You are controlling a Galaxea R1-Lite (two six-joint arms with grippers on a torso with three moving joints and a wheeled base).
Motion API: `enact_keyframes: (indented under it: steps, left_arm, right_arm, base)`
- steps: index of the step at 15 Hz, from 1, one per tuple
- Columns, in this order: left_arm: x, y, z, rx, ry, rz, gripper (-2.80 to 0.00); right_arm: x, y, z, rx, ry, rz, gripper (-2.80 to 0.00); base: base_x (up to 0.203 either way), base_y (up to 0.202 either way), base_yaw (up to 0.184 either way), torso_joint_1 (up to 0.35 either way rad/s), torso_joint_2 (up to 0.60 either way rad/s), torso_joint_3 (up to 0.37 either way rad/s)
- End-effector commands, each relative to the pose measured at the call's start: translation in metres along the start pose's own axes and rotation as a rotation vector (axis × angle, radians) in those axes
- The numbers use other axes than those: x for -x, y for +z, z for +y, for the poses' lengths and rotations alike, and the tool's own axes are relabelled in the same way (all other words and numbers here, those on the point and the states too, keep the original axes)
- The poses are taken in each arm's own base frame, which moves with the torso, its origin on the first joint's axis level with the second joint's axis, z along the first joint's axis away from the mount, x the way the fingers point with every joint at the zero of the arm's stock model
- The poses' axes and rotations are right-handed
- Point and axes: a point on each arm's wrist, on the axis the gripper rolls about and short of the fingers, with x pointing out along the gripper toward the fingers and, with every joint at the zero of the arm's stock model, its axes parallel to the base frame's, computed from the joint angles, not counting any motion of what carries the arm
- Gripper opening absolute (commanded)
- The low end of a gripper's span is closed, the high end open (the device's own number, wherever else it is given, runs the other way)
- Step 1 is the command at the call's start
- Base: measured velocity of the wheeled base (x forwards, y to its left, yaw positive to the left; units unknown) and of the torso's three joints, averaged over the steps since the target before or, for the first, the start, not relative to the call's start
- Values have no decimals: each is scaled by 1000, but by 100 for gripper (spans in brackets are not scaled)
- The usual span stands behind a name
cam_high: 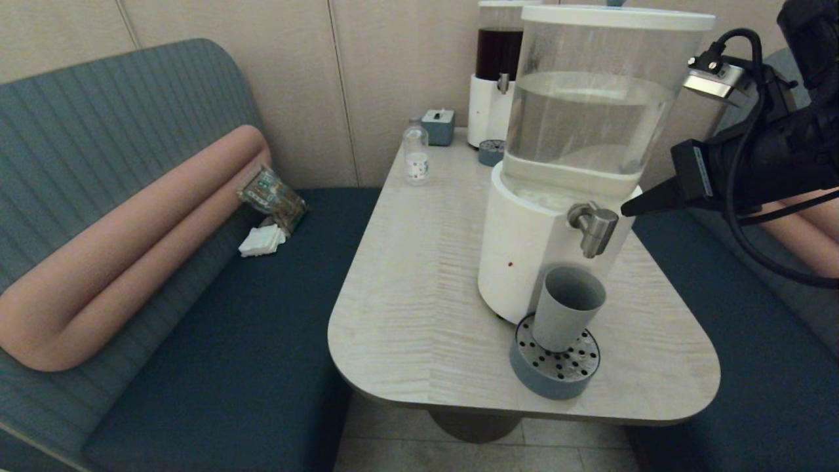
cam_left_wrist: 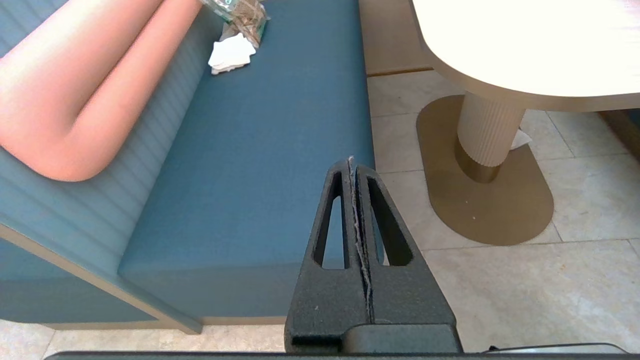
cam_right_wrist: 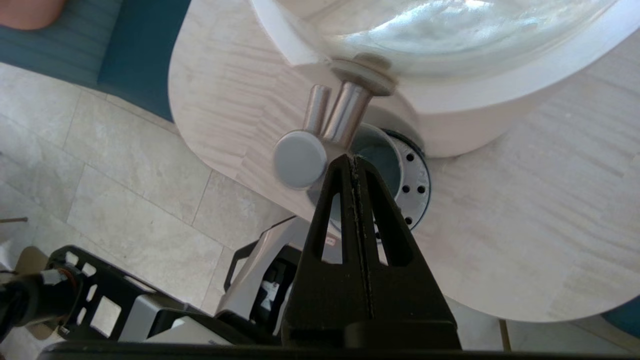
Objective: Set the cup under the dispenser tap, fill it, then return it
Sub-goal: Turn on the faucet
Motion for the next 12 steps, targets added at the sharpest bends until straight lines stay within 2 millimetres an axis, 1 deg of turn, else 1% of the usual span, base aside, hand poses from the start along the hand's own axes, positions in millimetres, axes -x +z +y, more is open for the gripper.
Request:
enact_keyframes:
  steps: [1, 3, 8, 12]
  left_arm:
    - [0, 0, 0, -1, 0, 1, -280]
    - [0, 0, 0, -1, 0, 2, -280]
    - [0, 0, 0, -1, 0, 1, -280]
    - [0, 0, 0, -1, 0, 3, -280]
  right_arm:
    - [-4, 0, -1, 2, -2, -3, -280]
    - [-6, 2, -2, 9, -4, -33, -280]
    - [-9, 4, -2, 12, -10, -36, -280]
    - [-16, 4, -4, 20, -7, -56, -280]
  base:
    - [0, 0, 0, 0, 0, 0]
    - [0, 0, 0, 0, 0, 0]
    - [0, 0, 0, 0, 0, 0]
    - [0, 0, 0, 0, 0, 0]
